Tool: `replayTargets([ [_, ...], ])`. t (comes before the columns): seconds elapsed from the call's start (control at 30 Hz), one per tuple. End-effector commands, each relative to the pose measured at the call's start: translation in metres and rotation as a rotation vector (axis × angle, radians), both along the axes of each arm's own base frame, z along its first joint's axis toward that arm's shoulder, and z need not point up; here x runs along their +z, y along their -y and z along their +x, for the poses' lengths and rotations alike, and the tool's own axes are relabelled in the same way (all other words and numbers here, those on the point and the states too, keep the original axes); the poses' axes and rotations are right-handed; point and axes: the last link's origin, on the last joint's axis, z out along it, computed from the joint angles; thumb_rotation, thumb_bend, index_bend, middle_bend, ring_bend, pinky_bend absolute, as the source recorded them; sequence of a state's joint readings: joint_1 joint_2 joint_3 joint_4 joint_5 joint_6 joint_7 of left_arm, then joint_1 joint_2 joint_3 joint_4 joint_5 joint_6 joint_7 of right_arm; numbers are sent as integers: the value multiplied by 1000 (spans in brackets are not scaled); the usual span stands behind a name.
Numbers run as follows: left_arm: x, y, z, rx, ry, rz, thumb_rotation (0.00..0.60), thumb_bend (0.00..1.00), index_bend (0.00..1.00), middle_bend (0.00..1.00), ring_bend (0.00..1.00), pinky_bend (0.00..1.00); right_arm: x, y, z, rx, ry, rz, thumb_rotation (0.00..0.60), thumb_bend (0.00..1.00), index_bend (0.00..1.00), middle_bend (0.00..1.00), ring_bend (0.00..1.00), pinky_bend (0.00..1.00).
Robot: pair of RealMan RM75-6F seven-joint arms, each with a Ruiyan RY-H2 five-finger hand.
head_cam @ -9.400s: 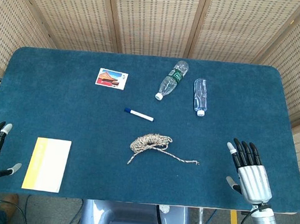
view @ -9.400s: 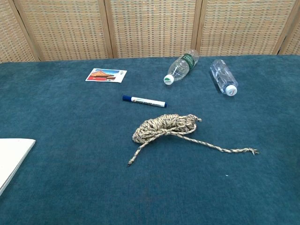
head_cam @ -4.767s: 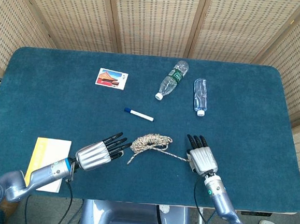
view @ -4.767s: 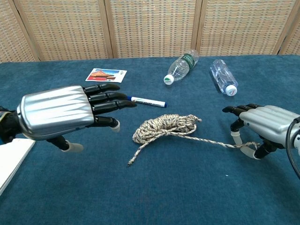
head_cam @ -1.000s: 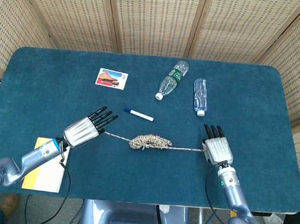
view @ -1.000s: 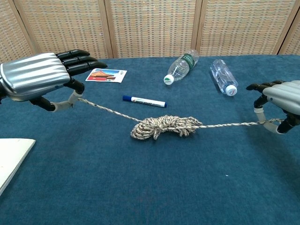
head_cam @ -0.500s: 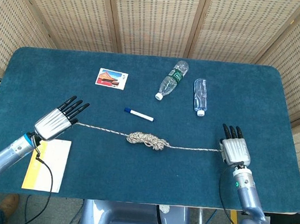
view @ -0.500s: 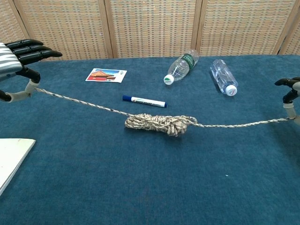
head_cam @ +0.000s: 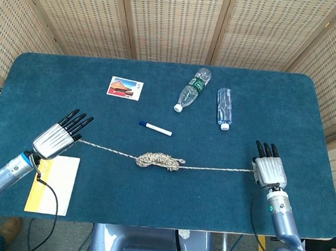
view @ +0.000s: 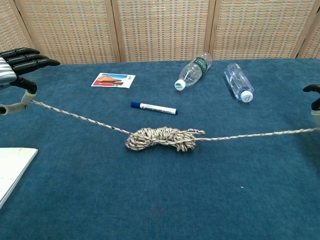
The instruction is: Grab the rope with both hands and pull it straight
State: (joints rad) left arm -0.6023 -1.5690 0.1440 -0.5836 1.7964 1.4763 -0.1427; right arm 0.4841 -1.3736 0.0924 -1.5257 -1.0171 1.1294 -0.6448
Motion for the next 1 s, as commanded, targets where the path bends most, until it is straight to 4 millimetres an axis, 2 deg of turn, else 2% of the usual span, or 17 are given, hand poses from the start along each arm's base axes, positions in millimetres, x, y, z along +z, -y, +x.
replayTargets([
  [0.03,3,4,-2,55,79,5,600,0,0,0,0,0,3,-4,6,18,54,-6,600,0,7,0,0,0],
  [0.23,22,16,-2,194,295,7,600,0,0,0,0,0,13,-14,13,83,136,-43,600,0,0,0,0,0],
  [0.27,35,24,-4,264,406,24,600,0,0,0,0,0,18,-20,16,102,162,-56,600,0,0,0,0,0],
  [0.43,56,47,-7,376,472,72,600,0,0,0,0,0,28,-33,17,136,192,-65,600,0,0,0,0,0],
  [0.67,76,99,-17,547,517,141,600,0,0,0,0,0,42,-66,21,230,192,-113,600,0,0,0,0,0],
  [0.87,78,145,-31,642,487,193,600,0,0,0,0,0,49,-92,22,294,164,-183,600,0,0,0,0,0],
  [0.93,80,165,-38,682,482,203,600,0,0,0,0,0,49,-101,18,296,167,-198,600,0,0,0,0,0],
  [1.0,81,174,-39,685,487,206,600,0,0,0,0,0,47,-106,17,301,176,-201,600,0,0,0,0,0],
])
